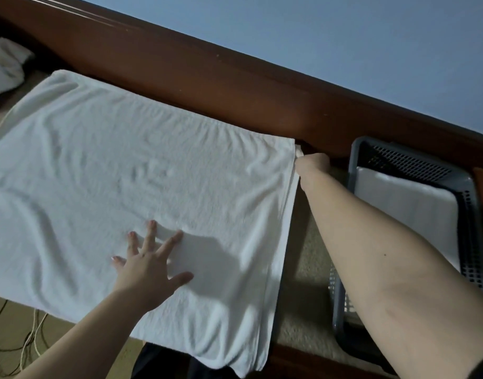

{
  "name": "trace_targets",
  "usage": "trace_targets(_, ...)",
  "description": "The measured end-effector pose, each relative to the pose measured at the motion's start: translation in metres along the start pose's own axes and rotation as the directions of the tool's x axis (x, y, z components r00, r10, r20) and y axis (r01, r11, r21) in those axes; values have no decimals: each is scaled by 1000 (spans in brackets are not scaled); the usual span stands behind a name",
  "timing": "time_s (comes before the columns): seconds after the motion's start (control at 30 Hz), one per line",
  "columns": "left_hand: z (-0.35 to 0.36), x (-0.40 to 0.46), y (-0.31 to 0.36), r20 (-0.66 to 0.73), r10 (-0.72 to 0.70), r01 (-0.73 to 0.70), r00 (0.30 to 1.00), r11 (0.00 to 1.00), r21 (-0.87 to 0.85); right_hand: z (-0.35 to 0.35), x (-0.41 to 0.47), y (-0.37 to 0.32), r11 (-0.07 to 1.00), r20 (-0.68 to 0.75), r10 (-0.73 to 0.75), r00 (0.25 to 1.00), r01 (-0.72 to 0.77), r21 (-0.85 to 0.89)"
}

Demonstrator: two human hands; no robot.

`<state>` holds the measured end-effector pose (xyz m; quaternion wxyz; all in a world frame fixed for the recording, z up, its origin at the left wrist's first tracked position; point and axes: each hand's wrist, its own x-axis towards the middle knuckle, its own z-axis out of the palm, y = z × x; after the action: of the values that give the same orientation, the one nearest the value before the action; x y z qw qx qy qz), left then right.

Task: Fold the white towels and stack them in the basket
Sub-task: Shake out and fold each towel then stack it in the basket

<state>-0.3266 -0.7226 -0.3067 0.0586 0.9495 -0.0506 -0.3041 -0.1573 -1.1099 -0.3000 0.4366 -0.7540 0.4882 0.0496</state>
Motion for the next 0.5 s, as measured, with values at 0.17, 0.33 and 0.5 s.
trace_targets(0.17,0,-2,1,-4,6,-6,1000,1000,-8,-4,2,1,995,91,14,996,-23,100)
trace_targets(0.33,-2,-4,2,2,6,-6,1000,1000,-3,2,6,3,996,198,-58,979,70,-53)
trace_targets(0.5,-2,-4,2,4,5,-5,1000,1000,-4,0,13,6,986,103,-121,987,131,-100)
